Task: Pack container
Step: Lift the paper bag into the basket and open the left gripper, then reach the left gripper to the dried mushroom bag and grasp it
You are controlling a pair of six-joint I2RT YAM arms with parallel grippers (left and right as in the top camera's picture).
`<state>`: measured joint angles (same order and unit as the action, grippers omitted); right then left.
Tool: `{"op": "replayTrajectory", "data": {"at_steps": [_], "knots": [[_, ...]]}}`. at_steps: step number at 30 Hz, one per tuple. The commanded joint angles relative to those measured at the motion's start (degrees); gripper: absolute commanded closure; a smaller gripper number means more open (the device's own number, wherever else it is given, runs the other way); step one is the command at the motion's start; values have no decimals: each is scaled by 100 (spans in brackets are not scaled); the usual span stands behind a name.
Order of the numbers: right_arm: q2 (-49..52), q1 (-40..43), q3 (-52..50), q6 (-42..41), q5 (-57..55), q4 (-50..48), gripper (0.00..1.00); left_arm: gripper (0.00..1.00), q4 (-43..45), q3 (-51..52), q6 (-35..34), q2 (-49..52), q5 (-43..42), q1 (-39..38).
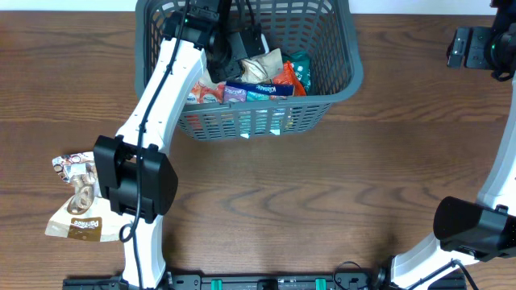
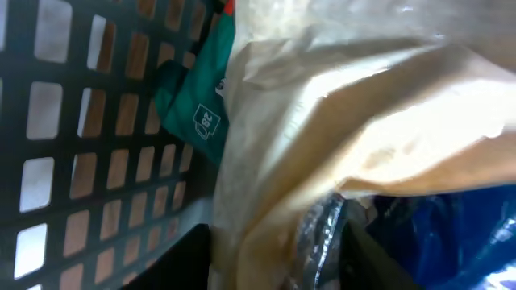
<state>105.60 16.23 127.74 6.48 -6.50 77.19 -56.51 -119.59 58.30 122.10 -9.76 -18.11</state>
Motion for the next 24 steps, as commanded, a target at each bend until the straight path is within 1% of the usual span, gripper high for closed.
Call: {"op": "replayTrajectory", "data": {"at_steps": [1, 5, 7, 9, 10, 11, 14, 16, 18, 21, 24], "knots": [[-4, 31, -9, 46, -76, 24, 1, 55, -37, -33, 9, -323, 330, 11], [-4, 31, -9, 44, -74, -7, 1, 41, 68, -42, -291, -957, 675, 13], [-4, 31, -9, 44, -72, -4, 1, 38, 173, -46, -297, -1421, 905, 20], [-4, 31, -9, 46, -70, -4, 1, 33, 334, -46, -463, -1834, 1178, 33], [-4, 31, -9, 46, -59, -7, 1, 29, 428, -46, -682, -2076, 1384, 35], [-4, 31, -9, 46, -59, -11, 1, 23, 470, -46, -876, -2269, 1576, 42], [-4, 28, -9, 46, -57, -24, 1, 9, 380, -46, -1661, -2903, 2317, 138], [-4, 28, -9, 44, -57, -20, 1, 8, 92, -46, -2269, -3250, 2809, 251], [-4, 28, -9, 44, -50, -15, 1, 1, -415, -46, -3058, -3598, 3174, 424], [-4, 28, -9, 44, 68, -37, 1, 1, -1445, -44, -4356, -4083, 3233, 791], [-4, 28, -9, 46, 94, -63, 1, 1, -2485, -42, -4940, -4406, 3233, 1108]]}}
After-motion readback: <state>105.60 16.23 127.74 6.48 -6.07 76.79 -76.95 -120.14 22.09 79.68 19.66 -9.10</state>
